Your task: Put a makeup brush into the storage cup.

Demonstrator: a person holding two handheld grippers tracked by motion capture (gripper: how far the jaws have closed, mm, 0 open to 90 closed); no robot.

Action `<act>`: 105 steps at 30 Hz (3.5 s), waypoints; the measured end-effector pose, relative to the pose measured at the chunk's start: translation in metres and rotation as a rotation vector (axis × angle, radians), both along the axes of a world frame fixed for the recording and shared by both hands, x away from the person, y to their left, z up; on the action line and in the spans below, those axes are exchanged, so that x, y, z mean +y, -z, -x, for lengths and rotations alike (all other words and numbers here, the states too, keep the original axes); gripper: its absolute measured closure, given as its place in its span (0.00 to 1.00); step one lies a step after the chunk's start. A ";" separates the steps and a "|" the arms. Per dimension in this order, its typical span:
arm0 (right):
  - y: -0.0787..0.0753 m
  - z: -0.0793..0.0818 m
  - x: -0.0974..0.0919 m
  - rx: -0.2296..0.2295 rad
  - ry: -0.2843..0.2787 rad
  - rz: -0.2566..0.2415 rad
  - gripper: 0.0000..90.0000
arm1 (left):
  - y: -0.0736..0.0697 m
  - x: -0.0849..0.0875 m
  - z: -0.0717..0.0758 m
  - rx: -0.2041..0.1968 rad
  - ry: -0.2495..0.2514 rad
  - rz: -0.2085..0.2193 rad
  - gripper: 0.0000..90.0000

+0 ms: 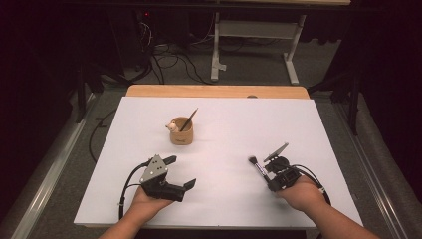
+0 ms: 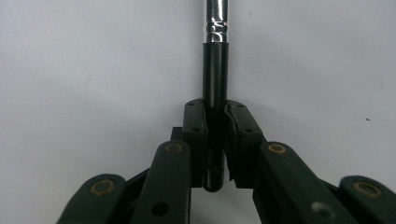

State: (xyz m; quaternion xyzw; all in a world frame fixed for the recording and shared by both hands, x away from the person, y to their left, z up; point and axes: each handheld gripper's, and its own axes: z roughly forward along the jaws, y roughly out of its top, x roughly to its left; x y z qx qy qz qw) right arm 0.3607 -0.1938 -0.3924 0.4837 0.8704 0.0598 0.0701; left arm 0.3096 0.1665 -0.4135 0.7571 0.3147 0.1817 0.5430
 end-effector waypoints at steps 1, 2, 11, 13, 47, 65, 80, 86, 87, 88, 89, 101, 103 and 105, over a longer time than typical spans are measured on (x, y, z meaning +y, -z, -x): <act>0.000 0.000 0.000 0.001 -0.001 -0.001 0.91 | 0.000 0.000 0.000 0.001 0.000 -0.002 0.00; -0.001 0.000 0.000 -0.003 -0.005 0.001 0.91 | -0.001 0.001 0.000 0.001 -0.001 -0.002 0.00; -0.010 -0.008 -0.009 -0.039 0.029 -0.022 0.91 | 0.000 0.001 0.000 0.004 -0.002 -0.003 0.00; -0.012 -0.010 -0.011 -0.056 0.034 -0.029 0.91 | 0.000 0.001 0.000 0.004 -0.002 -0.003 0.00; -0.008 -0.020 -0.013 -0.278 0.076 -0.141 0.91 | 0.003 0.007 -0.005 0.035 -0.034 0.019 0.00; -0.004 -0.017 -0.014 -0.371 0.091 -0.197 0.91 | 0.002 0.010 -0.006 0.047 -0.043 0.043 0.00; 0.000 -0.013 -0.019 -0.479 0.094 -0.251 0.91 | 0.003 0.012 -0.007 0.052 -0.049 0.041 0.00; 0.002 -0.011 -0.020 -0.528 0.093 -0.270 0.91 | 0.004 0.012 -0.008 0.053 -0.051 0.039 0.00; 0.002 -0.011 -0.020 -0.534 0.094 -0.276 0.91 | 0.004 0.012 -0.008 0.054 -0.051 0.038 0.00; 0.003 -0.011 -0.020 -0.538 0.100 -0.283 0.91 | 0.004 0.012 -0.008 0.054 -0.051 0.038 0.00; 0.003 -0.011 -0.021 -0.543 0.098 -0.287 0.91 | 0.004 0.012 -0.008 0.054 -0.052 0.038 0.00; 0.009 -0.009 -0.027 -0.629 0.091 -0.337 0.91 | 0.006 0.014 -0.011 0.065 -0.061 0.034 0.00; 0.009 -0.009 -0.028 -0.647 0.089 -0.341 0.91 | 0.006 0.014 -0.011 0.063 -0.065 0.036 0.00; 0.009 -0.009 -0.029 -0.664 0.080 -0.344 0.91 | 0.007 0.015 -0.012 0.061 -0.075 0.030 0.00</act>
